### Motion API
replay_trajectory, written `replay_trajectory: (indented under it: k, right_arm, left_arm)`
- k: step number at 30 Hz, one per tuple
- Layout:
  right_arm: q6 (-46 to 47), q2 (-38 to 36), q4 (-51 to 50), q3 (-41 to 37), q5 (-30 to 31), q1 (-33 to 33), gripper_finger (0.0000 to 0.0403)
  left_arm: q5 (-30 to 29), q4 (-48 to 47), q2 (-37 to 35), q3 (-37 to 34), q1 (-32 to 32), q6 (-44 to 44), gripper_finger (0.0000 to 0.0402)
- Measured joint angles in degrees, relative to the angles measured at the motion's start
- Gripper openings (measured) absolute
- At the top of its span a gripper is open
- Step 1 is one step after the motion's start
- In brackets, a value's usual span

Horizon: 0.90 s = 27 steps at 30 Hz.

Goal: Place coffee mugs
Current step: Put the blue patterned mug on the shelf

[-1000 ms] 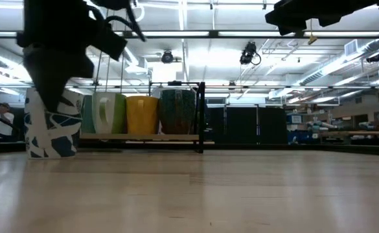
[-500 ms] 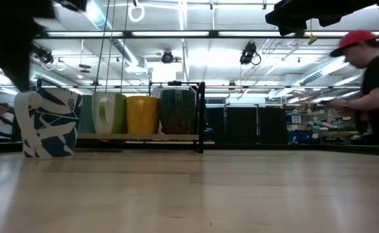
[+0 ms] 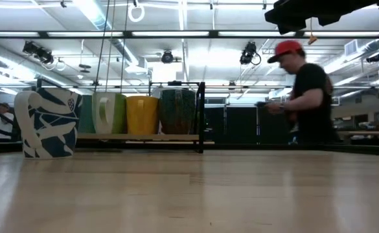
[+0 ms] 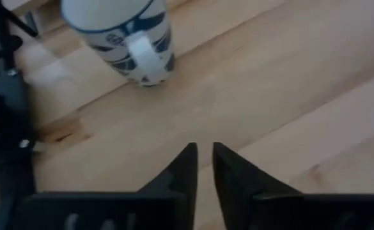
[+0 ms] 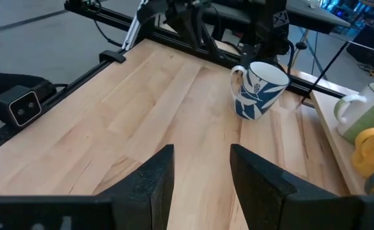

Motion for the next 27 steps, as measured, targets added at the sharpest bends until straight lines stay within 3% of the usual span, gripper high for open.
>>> replay_trajectory:
  k: [9, 27]
  right_arm:
    - [-2.3, 0.0, 0.5, 0.0, -0.8, -0.4, 0.0158]
    - [0.3, 0.0, -0.3, 0.0, -2.3, -1.0, 0.0158]
  left_arm:
    - [-1.5, 5.3, 0.0, -9.5, 2.7, -0.7, 0.0149]
    - [-6.0, 14.3, 0.0, -19.8, 2.3, 1.8, 0.025]
